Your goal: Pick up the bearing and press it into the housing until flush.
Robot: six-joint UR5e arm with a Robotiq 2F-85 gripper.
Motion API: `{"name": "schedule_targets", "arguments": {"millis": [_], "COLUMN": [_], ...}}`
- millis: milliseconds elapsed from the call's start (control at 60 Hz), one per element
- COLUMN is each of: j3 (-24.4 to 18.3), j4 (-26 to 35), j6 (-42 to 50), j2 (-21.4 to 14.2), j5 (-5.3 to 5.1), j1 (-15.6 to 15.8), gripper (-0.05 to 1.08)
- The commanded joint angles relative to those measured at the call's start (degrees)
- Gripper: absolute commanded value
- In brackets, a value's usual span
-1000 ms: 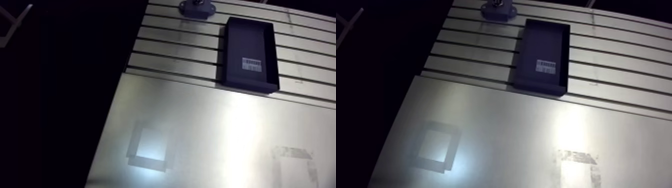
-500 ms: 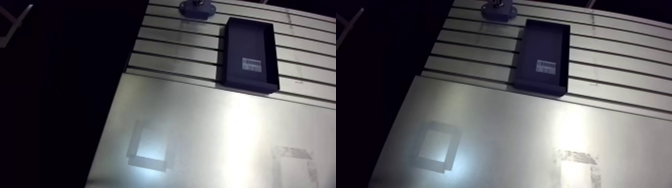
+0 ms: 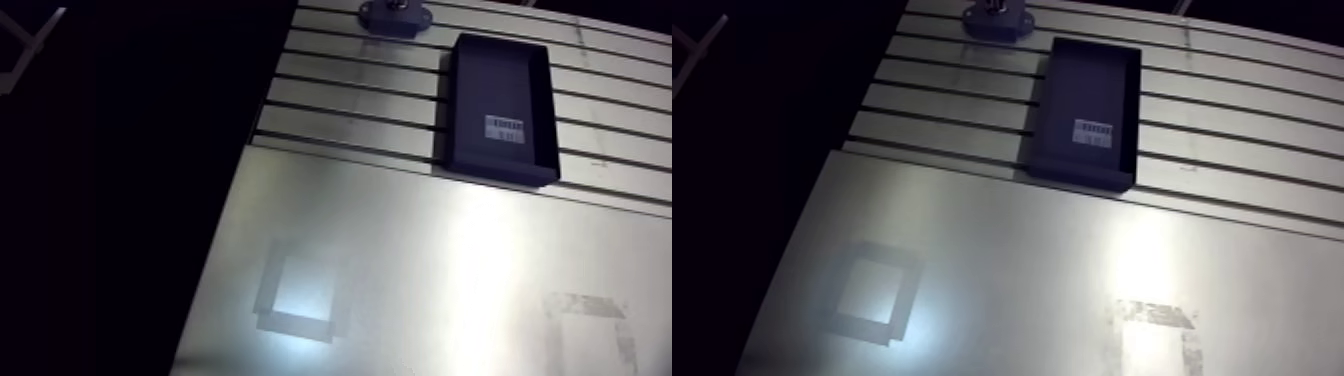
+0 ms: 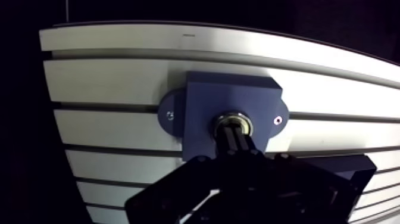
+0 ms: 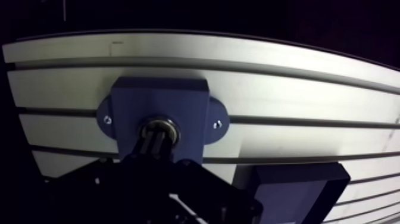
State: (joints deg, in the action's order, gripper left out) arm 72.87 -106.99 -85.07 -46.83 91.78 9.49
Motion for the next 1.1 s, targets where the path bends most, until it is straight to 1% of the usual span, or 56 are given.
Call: {"name": "schedule_targets", "arguments": {"millis": [17,1100], "j3": [-0.1,0.1], "j4": [0.0,-0.1], "j6": [-0.1,-0.1], "j2": [0.0,0.4], "j5": [0.02,0.02], "j1": [0.1,0.0], "gripper": [1.08,1.08]}}
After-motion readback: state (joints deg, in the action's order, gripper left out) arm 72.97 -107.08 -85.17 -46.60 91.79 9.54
